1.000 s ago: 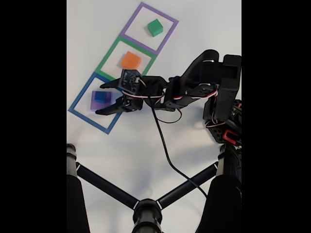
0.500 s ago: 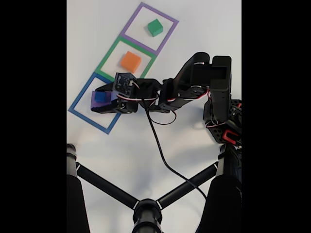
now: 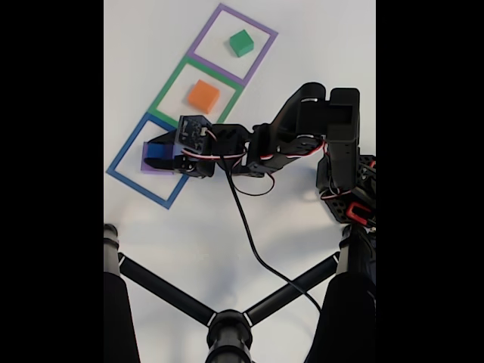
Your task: Tower of hanoi
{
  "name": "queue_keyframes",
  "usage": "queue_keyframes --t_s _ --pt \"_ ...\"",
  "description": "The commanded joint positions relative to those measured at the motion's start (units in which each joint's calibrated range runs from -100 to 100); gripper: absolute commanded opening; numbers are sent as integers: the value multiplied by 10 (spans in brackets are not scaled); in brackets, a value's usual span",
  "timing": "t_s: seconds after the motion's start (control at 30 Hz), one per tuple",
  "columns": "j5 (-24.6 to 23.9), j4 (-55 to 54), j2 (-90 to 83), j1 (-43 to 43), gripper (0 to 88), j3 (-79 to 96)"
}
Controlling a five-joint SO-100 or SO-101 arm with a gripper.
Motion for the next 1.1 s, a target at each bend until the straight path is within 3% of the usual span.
queue_keyframes --t_s 0.0,0.2,0.53,0.73,0.87,1.07 --pt "8 19 -39 -9 11 -11" --pt "8 173 -180 2 8 -13" --pt "8 751 -486 94 8 -137" --pt "8 1129 -514 163 11 -413" --pt "8 1324 -482 214 11 -622" --pt "8 1449 -462 301 11 -776"
